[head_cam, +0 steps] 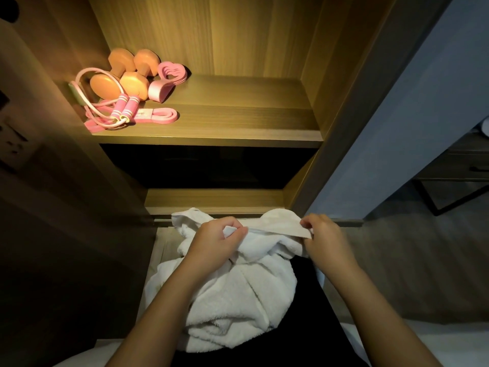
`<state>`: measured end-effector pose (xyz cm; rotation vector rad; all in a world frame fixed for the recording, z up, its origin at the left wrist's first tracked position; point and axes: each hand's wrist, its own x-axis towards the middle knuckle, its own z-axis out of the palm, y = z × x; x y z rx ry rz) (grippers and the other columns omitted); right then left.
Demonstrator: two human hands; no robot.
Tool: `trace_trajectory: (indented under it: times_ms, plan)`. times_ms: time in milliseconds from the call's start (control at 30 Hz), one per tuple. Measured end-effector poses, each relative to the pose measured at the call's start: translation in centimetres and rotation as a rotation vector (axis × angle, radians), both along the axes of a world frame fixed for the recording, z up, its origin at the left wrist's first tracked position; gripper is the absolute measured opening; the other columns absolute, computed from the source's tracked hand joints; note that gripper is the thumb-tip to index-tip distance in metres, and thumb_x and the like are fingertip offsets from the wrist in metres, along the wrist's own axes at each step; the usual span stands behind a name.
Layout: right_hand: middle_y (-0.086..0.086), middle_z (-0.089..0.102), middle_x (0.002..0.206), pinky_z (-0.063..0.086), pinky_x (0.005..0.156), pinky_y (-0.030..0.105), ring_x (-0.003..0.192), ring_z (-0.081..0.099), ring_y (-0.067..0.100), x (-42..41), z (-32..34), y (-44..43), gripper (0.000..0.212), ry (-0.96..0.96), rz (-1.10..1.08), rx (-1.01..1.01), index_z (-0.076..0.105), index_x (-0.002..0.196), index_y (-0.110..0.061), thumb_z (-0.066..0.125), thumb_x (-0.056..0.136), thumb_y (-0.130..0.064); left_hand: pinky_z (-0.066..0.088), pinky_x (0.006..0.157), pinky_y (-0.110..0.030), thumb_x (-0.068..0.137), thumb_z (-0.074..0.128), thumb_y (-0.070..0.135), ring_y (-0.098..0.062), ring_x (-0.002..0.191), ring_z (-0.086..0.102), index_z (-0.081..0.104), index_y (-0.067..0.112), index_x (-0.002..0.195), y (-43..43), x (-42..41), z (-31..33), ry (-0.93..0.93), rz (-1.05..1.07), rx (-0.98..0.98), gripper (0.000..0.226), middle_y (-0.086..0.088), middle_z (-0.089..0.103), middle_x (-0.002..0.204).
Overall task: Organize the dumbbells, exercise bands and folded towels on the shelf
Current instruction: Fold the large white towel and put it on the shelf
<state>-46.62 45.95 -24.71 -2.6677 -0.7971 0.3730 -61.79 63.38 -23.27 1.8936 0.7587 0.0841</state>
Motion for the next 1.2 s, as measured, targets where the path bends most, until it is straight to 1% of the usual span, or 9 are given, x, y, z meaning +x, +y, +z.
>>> trace_trajectory:
  times_ms: [133, 200, 367, 533, 667, 900, 1000, 1067, 1200]
  plan:
    - [0.005, 0.065, 0.087, 0.047, 0.066, 0.031, 0.08, 0.058, 0.022, 0.0, 0.7, -0.2, 0.023, 0.009, 0.076, 0.031, 0.071, 0.092, -0.019, 0.051, 0.092, -0.008, 0.054, 0.077, -0.04, 0.09, 0.062, 0.035, -0.006, 0.075, 0.061, 0.064, 0.033, 0.074, 0.0, 0.3, 0.0, -0.007, 0.01, 0.163, 0.017, 0.01, 0.07, 0.077]
    - [-0.005, 0.057, 0.065, 0.039, 0.056, 0.026, 0.068, 0.055, 0.017, -0.2, 2.4, 0.0, 0.032, 0.067, 0.107, 0.108, 0.057, 0.067, -0.028, 0.05, 0.092, -0.009, 0.054, 0.083, -0.036, 0.09, 0.063, 0.036, 0.0, 0.093, 0.061, 0.067, 0.038, 0.09, 0.1, 0.3, 0.6, -0.07, -0.016, 0.244, 0.004, 0.024, 0.068, 0.093]
    - [-0.008, 0.052, 0.059, 0.032, 0.052, 0.02, 0.059, 0.049, 0.003, -1.6, 7.7, 2.4, 0.029, 0.182, 0.258, 0.283, 0.058, 0.069, -0.02, 0.051, 0.097, -0.022, 0.042, 0.098, -0.015, 0.091, 0.062, 0.043, 0.008, 0.12, 0.048, 0.055, 0.038, 0.134, -0.4, 0.8, 3.7, -0.273, -0.196, 0.413, 0.044, 0.027, 0.054, 0.13]
    - [-0.015, 0.05, 0.053, 0.032, 0.052, 0.022, 0.056, 0.046, 0.006, -2.2, 10.3, 3.1, 0.035, 0.228, 0.294, 0.353, 0.051, 0.059, -0.027, 0.053, 0.093, -0.021, 0.053, 0.083, -0.029, 0.088, 0.059, 0.042, -0.002, 0.1, 0.063, 0.066, 0.036, 0.114, -0.6, 1.5, 5.2, -0.314, -0.215, 0.412, 0.028, 0.019, 0.069, 0.105]
    - [-0.006, 0.057, 0.063, 0.042, 0.06, 0.039, 0.065, 0.054, 0.015, -2.3, 9.5, 3.1, 0.027, 0.173, 0.255, 0.337, 0.058, 0.066, -0.022, 0.053, 0.093, -0.024, 0.047, 0.058, -0.031, 0.09, 0.054, 0.029, -0.006, 0.069, 0.056, 0.064, 0.03, 0.087, -0.6, 1.3, 5.5, -0.279, -0.1, 0.511, 0.011, 0.013, 0.061, 0.073]
    - [0.002, 0.06, 0.085, 0.048, 0.07, 0.04, 0.078, 0.056, 0.023, -0.7, 6.4, 2.3, 0.019, 0.05, 0.138, 0.019, 0.054, 0.093, -0.025, 0.037, 0.099, -0.019, 0.042, 0.055, -0.026, 0.089, 0.054, 0.011, -0.012, 0.069, 0.057, 0.061, 0.019, 0.071, 2.3, -1.0, 6.0, -0.303, 0.289, 0.323, 0.021, 0.002, 0.06, 0.069]
    - [0.003, 0.059, 0.085, 0.048, 0.068, 0.041, 0.077, 0.055, 0.023, -1.4, 5.9, 2.5, 0.018, 0.09, 0.142, 0.042, 0.053, 0.094, -0.021, 0.036, 0.101, -0.02, 0.044, 0.057, -0.032, 0.091, 0.055, 0.015, -0.019, 0.072, 0.059, 0.063, 0.018, 0.078, 3.2, -1.4, 4.9, -0.162, 0.315, 0.392, 0.016, 0.0, 0.062, 0.072]
    - [0.001, 0.058, 0.084, 0.047, 0.068, 0.041, 0.077, 0.055, 0.022, -1.8, 6.1, 2.8, 0.018, 0.136, 0.148, 0.095, 0.051, 0.089, -0.022, 0.037, 0.101, -0.022, 0.044, 0.059, -0.026, 0.092, 0.057, 0.022, -0.014, 0.082, 0.06, 0.066, 0.022, 0.099, 3.1, -1.4, 4.7, -0.073, 0.269, 0.511, 0.011, 0.006, 0.066, 0.091]
    - [-0.002, 0.058, 0.081, 0.048, 0.071, 0.044, 0.076, 0.056, 0.02, -2.4, 7.5, 3.3, 0.022, 0.154, 0.164, 0.189, 0.052, 0.083, -0.021, 0.037, 0.099, -0.025, 0.046, 0.074, -0.016, 0.09, 0.063, 0.027, 0.001, 0.094, 0.056, 0.06, 0.029, 0.128, 1.0, -0.8, 6.5, -0.217, 0.051, 0.722, 0.038, 0.016, 0.06, 0.123]
